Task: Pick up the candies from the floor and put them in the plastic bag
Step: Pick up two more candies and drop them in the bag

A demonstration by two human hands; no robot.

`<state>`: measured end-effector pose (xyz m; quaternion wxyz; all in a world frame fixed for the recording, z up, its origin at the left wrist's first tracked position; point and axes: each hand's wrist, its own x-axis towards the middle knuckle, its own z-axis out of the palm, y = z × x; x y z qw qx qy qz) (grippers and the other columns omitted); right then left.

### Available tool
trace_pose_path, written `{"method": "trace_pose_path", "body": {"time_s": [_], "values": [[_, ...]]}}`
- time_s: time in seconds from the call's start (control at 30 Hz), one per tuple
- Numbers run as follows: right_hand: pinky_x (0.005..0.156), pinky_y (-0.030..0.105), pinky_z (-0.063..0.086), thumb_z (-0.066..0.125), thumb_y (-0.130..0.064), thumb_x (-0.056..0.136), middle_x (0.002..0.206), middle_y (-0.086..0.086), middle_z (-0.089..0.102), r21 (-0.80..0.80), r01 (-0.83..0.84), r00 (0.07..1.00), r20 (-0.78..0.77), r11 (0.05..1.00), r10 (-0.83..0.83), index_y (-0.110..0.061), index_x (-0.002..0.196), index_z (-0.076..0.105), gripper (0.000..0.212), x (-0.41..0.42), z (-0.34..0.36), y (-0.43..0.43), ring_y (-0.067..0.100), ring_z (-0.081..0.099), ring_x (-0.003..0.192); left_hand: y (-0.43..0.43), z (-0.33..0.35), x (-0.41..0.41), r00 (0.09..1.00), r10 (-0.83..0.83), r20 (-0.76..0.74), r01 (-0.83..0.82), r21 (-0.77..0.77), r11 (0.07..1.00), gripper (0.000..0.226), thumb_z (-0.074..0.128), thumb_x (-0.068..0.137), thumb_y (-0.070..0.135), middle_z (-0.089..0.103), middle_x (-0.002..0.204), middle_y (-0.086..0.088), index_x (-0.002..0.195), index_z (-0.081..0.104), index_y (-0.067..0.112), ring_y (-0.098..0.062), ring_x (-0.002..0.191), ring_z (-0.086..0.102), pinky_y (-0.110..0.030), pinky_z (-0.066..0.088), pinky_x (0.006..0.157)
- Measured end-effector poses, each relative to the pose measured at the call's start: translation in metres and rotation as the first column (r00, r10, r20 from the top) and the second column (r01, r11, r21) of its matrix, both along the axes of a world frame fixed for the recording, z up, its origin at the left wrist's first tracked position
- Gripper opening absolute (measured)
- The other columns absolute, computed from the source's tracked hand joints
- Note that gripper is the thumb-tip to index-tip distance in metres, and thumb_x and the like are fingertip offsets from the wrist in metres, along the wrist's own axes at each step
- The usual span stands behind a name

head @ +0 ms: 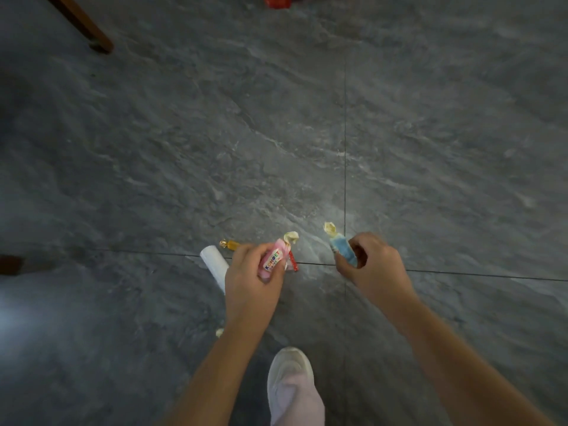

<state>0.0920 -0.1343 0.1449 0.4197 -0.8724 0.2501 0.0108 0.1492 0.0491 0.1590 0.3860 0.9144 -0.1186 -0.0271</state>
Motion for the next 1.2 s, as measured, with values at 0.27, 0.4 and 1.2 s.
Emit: {"method": "trace_pose_path", "body": {"time_s": [0.27, 0.4, 1.2], "values": [[0.048, 0.022, 0.031, 0.068, -0.022, 0.076, 0.064, -0.001, 0.047, -0.05, 0.107, 0.994, 0.033, 0.993, -0.106, -0.01, 0.072, 0.053, 0.02, -0.033, 0.206, -0.03, 0.014, 0.042, 0.054, -0.027, 0.197, -0.011, 0.999, 0.016, 0.033, -0.013, -0.07, 0.997, 0.013, 0.071, 0.076, 0.014, 0.051, 0.083, 0.005, 0.086, 0.063, 0.018, -0.006, 0.07, 0.053, -0.02, 0.044, 0.065], [0.048, 0.017, 0.032, 0.07, -0.019, 0.074, 0.064, 0.002, 0.05, -0.052, 0.162, 0.985, 0.076, 0.985, -0.158, -0.009, 0.072, 0.054, 0.019, -0.062, 0.3, -0.037, 0.014, 0.043, 0.054, -0.036, 0.287, -0.033, 1.0, 0.013, 0.009, -0.012, -0.092, 0.996, 0.012, 0.071, 0.076, 0.016, 0.047, 0.08, 0.015, 0.084, 0.063, 0.018, -0.005, 0.069, 0.054, -0.011, 0.039, 0.06], [0.052, 0.022, 0.037, 0.063, -0.026, 0.079, 0.076, -0.002, 0.054, -0.074, -0.009, 0.964, 0.263, 0.997, 0.029, -0.02, 0.08, 0.054, 0.012, -0.184, 0.64, 0.035, 0.01, 0.049, 0.061, 0.054, 0.612, -0.181, 0.979, 0.155, 0.136, -0.133, -0.156, 0.979, 0.012, 0.07, 0.076, 0.029, 0.051, 0.079, 0.012, 0.082, 0.061, 0.024, 0.004, 0.074, 0.053, -0.01, 0.038, 0.056]]}}
